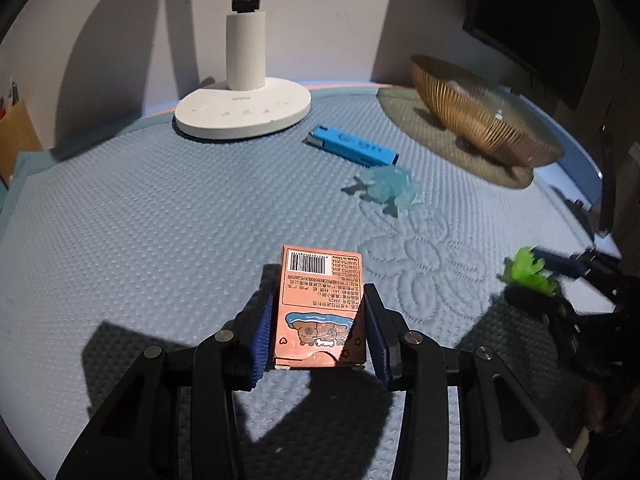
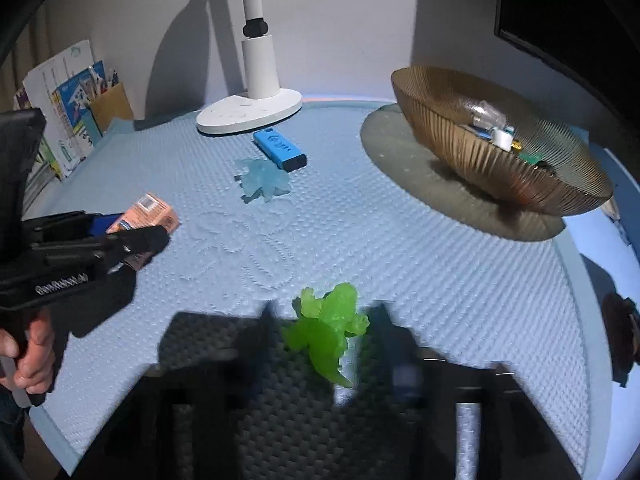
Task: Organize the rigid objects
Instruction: 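Grasp the pink box with left tool while right tool grasps green dinosaur, then carry pink box and green dinosaur into the brown bowl, opening both tools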
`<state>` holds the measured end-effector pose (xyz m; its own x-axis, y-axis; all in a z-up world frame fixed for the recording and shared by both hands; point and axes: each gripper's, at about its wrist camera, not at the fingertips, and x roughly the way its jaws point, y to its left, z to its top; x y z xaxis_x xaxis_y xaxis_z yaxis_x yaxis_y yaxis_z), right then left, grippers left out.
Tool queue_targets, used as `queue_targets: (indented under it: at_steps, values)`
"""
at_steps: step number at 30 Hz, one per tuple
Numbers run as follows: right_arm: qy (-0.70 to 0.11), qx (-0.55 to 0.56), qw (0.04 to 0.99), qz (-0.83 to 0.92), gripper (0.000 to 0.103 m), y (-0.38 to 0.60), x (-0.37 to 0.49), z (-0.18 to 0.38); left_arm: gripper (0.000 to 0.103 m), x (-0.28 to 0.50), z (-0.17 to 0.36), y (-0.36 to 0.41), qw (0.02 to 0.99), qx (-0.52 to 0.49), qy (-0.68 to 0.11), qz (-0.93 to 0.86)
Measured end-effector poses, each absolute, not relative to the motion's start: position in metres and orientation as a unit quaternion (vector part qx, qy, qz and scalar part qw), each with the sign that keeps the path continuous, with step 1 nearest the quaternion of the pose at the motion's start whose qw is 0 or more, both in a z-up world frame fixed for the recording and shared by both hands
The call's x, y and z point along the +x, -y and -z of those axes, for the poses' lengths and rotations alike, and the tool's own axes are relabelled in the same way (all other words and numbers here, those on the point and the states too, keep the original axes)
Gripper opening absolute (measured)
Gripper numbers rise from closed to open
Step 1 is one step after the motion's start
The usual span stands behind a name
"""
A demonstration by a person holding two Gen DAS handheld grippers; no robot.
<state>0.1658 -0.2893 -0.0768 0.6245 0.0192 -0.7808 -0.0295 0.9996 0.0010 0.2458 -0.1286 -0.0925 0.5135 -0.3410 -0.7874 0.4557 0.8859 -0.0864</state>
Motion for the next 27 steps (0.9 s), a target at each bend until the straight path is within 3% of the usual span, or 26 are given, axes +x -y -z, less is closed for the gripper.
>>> queue_targets:
  at_steps: [1,7,9,11,14,21,27]
  values:
    - [-0.434,-0.003,0.901,-0.01,0.079,0.291,0.165,0.077,0.039,0.246,0.092,0.129,0.868,0.069,-0.435,0.229]
    - [-0.425,0.02,0.905,-0.014,0.079,0.3,0.163,0.075,0.039,0.244,0.093,0.131,0.87,0.081,-0.429,0.227]
    - [-0.423,0.011,0.906,-0.009,0.072,0.297,0.163,0.075,0.039,0.243,0.093,0.131,0.871,0.085,-0.428,0.227]
    - [-0.431,-0.006,0.902,-0.012,0.05,0.29,0.165,0.078,0.039,0.243,0.093,0.131,0.871,0.086,-0.427,0.227]
    - [-0.425,-0.038,0.904,-0.011,0.038,0.279,0.163,0.079,0.039,0.242,0.092,0.131,0.872,0.088,-0.424,0.226]
    - [-0.386,-0.032,0.921,-0.038,0.037,0.282,0.149,0.061,0.038,0.241,0.08,0.139,0.872,0.105,-0.415,0.238]
    - [-0.311,0.006,0.95,0.032,0.037,0.344,0.15,-0.02,0.038,0.262,0.008,0.191,0.88,0.108,-0.357,0.292]
